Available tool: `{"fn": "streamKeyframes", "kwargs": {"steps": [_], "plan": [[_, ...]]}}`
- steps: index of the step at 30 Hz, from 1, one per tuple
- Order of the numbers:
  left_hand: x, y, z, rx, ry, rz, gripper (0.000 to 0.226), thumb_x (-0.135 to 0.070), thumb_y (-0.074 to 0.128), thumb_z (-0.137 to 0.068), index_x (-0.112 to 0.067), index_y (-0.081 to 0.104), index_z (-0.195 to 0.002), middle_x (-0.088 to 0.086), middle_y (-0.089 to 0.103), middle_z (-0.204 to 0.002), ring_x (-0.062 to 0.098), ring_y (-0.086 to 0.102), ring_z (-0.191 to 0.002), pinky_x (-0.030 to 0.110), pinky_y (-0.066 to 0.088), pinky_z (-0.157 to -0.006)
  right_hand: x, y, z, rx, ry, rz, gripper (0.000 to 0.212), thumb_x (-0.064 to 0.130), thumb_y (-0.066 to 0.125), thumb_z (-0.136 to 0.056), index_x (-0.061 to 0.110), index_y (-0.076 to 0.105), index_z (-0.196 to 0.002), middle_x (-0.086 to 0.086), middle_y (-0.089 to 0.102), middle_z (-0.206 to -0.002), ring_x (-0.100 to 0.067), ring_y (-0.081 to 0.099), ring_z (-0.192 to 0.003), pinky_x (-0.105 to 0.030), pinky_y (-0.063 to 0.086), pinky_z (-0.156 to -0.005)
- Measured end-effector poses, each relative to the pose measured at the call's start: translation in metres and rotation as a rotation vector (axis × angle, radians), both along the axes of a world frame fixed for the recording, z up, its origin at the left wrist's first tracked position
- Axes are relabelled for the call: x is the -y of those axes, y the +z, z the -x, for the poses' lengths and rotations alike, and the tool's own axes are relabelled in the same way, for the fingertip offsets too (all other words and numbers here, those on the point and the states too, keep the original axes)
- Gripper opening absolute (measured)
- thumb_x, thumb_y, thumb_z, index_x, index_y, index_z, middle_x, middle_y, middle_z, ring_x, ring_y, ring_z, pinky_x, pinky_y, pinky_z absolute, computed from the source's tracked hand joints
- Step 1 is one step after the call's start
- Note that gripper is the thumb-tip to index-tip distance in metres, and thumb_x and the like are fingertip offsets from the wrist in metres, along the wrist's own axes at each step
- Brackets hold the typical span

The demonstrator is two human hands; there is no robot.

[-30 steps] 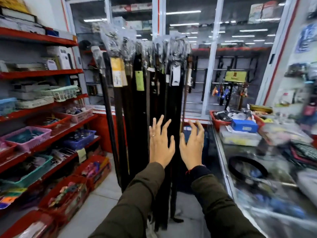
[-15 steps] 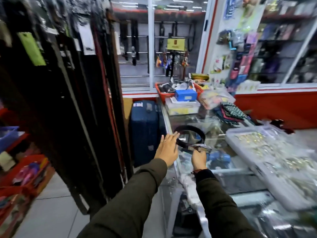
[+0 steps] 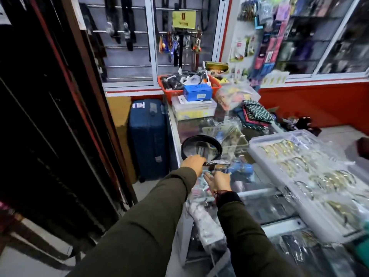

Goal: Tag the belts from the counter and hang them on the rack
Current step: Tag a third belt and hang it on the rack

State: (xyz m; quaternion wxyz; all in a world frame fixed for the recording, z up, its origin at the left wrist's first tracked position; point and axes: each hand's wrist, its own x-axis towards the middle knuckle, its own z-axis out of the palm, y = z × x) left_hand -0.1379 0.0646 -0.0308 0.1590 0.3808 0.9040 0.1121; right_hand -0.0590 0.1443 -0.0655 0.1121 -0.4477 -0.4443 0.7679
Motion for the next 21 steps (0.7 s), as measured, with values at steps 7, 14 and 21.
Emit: {"fn": "streamKeyframes", "kwargs": {"steps": [7,14,21], "plan": [[0.037,0.002,-0.019,0.037,0.163,-0.484,0.033,-0.016,0.054,-0.101,-0.009,0.066,-0.131,0.013,0.069,-0.125,0.032,0.062,-0.118,0.041,0.049,-0.102,0.034,0.014,-0.008,-0.312,-0.153,-0.017,0.042,-0.013,0.05,-0.093,-0.014,0.045,-0.135,-0.026,0.064,-0.106,-0.022,0.065,-0.079,-0.025,0.06,-0.068],[0.09,0.023,-0.043,-0.01,0.408,-0.81,0.035,-0.016,0.052,-0.102,-0.007,0.063,-0.134,0.014,0.068,-0.127,0.029,0.064,-0.117,0.041,0.051,-0.103,0.077,0.043,-0.004,-0.464,-0.003,-0.197,0.038,0.006,0.074,-0.084,0.007,0.065,-0.121,-0.016,0.07,-0.111,-0.026,0.069,-0.102,-0.031,0.06,-0.081],[0.144,0.056,-0.064,-0.126,0.6,-1.08,0.031,-0.018,0.055,-0.102,-0.01,0.067,-0.13,0.01,0.066,-0.124,0.023,0.06,-0.117,0.037,0.047,-0.107,0.128,0.097,-0.011,-0.544,0.214,-0.415,0.026,0.015,0.075,-0.085,0.003,0.071,-0.108,-0.01,0.074,-0.097,-0.02,0.071,-0.085,-0.025,0.061,-0.071]]}}
